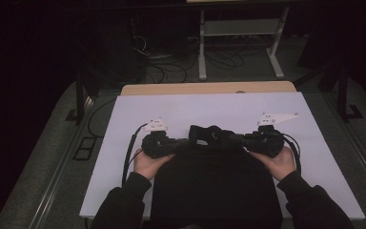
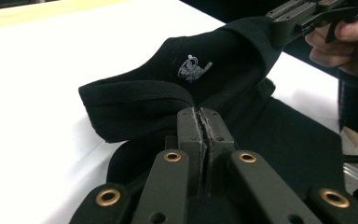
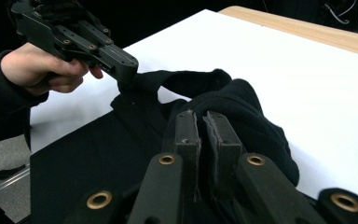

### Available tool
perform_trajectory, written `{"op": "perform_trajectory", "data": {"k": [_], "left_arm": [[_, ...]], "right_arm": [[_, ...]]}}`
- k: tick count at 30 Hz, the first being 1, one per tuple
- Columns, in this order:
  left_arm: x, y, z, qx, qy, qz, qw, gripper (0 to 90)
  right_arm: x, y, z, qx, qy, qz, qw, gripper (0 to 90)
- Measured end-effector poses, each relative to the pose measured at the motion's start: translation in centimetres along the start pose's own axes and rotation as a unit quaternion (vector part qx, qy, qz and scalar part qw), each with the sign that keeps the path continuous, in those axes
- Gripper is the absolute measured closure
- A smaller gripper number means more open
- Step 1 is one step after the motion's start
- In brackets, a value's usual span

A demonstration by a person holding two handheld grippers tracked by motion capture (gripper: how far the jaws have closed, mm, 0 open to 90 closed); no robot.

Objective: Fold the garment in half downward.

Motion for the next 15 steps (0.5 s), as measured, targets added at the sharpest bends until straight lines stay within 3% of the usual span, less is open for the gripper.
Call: {"op": "perform_trajectory", "data": {"k": [15], "left_arm": [[-1.6, 0.5, -0.7, 0.011, -0.005, -0.017, 0.9998, 86.8]], "right_arm": [[1.2, 0.9, -1.3, 0.007, -0.002, 0.009, 0.9999, 82.5]]}}
Point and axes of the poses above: each handheld gripper's, and its own axes: y roughly backward along the jaws, z roughly out of its top, x roughly to its left, the point moved 3 cm from there along -y, roughly forward along the jaws, and after that the axes turned 8 degrees about -x, right-handed, at the moved point
